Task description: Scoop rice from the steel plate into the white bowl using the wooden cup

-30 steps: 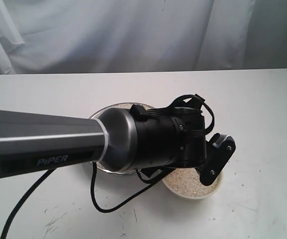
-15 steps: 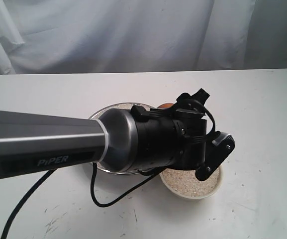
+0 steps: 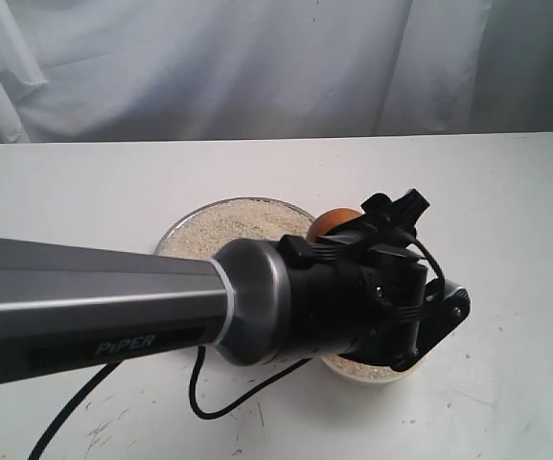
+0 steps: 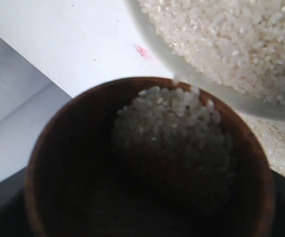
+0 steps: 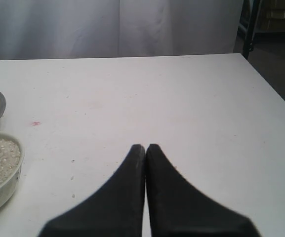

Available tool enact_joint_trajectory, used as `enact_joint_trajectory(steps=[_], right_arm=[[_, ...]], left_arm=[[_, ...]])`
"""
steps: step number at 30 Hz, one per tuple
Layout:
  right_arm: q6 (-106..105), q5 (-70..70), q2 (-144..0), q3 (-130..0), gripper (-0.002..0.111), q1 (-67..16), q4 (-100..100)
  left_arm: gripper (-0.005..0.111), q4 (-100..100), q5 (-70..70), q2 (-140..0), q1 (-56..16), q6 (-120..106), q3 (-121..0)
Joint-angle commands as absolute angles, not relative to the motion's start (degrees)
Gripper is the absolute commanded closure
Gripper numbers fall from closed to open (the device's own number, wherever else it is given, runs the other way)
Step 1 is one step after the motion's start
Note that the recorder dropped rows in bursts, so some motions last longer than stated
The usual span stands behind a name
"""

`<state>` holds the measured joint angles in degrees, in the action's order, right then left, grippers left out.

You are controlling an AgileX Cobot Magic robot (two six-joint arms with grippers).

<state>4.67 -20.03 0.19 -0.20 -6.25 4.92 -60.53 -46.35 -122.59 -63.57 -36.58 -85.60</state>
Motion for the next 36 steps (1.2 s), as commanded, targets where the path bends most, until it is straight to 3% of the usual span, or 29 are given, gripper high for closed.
enact_joint_trajectory(steps=[1,36], right_arm=[[4.7,-19.8,0.0,0.0,0.108,-6.3,4.9],[4.7,-19.8,0.0,0.0,0.108,-6.3,4.9]], left_arm=[[0.107,-61.9,-48.5,-122.1,-64.0,-36.1,-85.7],[0.107,-68.7,-51.6,-122.1,-65.6,-36.4,-85.7]])
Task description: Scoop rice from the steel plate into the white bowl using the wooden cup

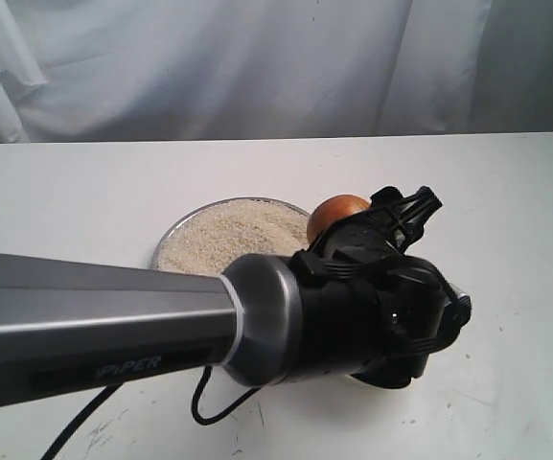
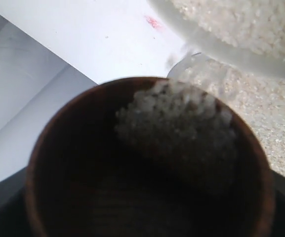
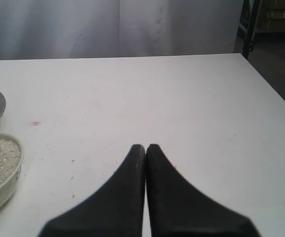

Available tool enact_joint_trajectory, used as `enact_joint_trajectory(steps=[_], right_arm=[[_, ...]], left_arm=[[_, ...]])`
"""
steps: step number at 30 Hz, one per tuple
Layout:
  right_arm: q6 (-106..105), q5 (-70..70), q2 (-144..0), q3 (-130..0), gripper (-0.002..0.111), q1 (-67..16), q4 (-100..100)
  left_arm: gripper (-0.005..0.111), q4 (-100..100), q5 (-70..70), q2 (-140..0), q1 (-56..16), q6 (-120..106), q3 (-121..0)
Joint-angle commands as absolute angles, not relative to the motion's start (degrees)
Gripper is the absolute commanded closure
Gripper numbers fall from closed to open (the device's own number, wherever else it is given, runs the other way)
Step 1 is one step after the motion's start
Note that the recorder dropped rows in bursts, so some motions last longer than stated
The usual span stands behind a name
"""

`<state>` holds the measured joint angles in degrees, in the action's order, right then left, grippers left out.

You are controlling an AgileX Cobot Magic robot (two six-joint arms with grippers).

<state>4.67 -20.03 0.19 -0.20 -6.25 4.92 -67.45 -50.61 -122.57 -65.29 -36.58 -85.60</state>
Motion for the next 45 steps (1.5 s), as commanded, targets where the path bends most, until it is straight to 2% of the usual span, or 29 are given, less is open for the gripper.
enact_joint_trajectory(steps=[1,45], right_arm=[[4.7,-19.8,0.0,0.0,0.108,-6.3,4.9],[4.7,-19.8,0.0,0.0,0.108,-6.3,4.9]], left_arm=[[0.107,-68.9,-51.8,-122.1,-65.6,-36.4,-85.7],[0.107,-74.2,-53.1,-122.1,-66.5,-37.4,-85.6]])
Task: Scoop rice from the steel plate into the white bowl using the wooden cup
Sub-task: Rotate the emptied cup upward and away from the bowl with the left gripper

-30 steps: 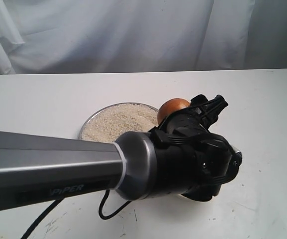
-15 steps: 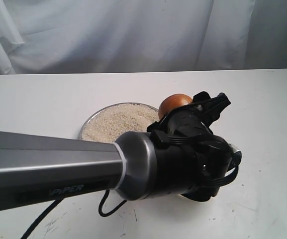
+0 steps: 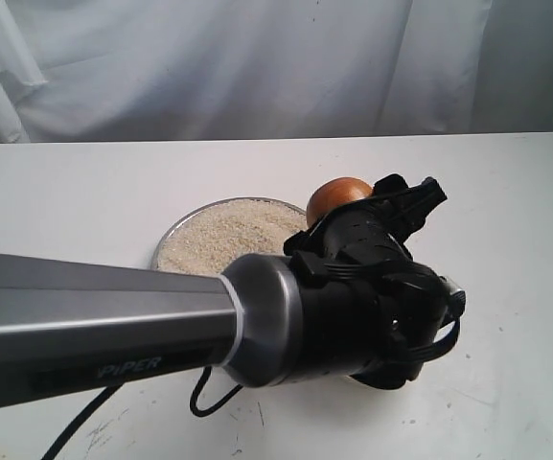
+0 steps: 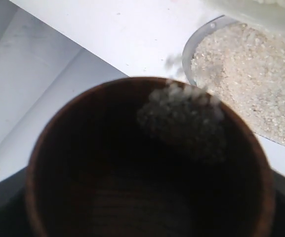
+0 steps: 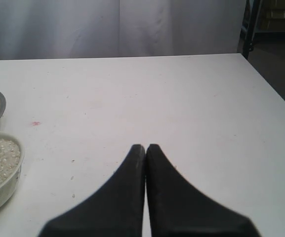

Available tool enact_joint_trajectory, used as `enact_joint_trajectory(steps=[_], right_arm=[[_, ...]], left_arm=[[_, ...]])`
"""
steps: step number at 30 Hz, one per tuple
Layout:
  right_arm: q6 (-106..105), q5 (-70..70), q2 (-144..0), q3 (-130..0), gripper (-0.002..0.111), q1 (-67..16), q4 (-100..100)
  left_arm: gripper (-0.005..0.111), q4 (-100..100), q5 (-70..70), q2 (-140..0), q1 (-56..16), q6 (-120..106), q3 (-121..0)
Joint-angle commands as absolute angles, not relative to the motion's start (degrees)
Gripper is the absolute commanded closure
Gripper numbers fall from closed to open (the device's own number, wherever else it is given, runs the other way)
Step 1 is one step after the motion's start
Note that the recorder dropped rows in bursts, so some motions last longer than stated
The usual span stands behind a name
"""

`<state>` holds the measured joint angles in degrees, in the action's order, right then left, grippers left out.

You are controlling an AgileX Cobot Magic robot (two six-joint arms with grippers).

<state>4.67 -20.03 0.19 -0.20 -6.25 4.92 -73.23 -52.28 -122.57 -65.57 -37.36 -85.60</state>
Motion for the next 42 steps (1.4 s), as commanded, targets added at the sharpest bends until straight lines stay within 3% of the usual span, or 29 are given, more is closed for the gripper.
enact_joint_trajectory(steps=[1,42], right_arm=[[4.7,-19.8,0.0,0.0,0.108,-6.3,4.9],[4.7,-19.8,0.0,0.0,0.108,-6.3,4.9]], left_arm=[[0.107,-74.2,-53.2,-122.1,-66.5,-37.4,-85.6],[0.107,-79.6,-58.9,-122.1,-69.6,-37.6,-85.5]])
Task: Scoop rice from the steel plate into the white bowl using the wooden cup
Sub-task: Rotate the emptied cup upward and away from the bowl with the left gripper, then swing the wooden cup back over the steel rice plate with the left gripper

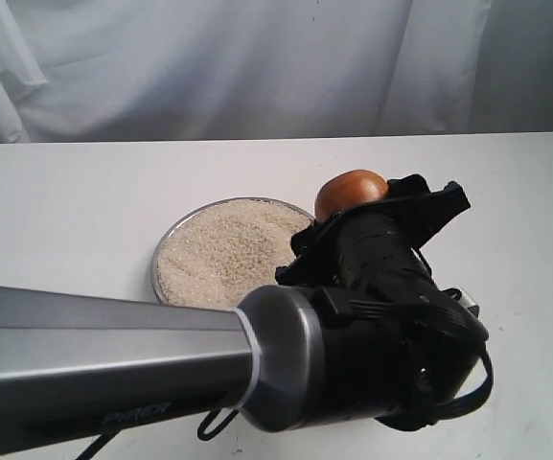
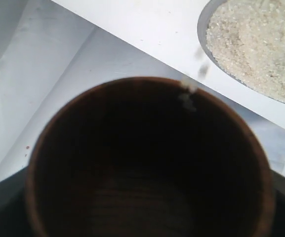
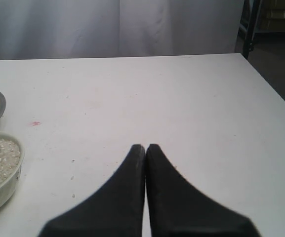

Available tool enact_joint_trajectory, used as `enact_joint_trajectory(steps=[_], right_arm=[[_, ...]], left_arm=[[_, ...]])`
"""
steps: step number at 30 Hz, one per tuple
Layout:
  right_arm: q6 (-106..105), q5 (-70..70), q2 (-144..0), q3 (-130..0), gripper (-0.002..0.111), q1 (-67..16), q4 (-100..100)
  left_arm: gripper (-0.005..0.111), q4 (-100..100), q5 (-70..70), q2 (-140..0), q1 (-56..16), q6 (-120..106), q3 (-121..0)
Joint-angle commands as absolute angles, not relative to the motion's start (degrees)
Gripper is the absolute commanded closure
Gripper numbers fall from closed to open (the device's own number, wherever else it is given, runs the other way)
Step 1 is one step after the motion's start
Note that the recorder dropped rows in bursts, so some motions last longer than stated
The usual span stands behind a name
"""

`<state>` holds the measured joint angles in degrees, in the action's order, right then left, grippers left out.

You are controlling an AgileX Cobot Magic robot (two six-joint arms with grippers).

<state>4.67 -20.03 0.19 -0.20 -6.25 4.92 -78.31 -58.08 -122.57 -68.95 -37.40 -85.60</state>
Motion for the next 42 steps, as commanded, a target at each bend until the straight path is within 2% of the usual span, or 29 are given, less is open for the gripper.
enact_joint_trajectory(steps=[1,30,42], right_arm=[[4.7,-19.8,0.0,0.0,0.108,-6.3,4.9],[4.7,-19.8,0.0,0.0,0.108,-6.3,4.9],[4.7,-19.8,0.0,0.0,0.108,-6.3,4.9]], left_arm=[[0.107,-79.8,-58.9,-122.1,-69.6,-37.6,-85.5],[0.107,-85.7,-63.9,-121.3,-72.9,-34.5,-85.5],[0.107,-77.0,-61.0,-121.3,-69.5,-31.4,-85.5]])
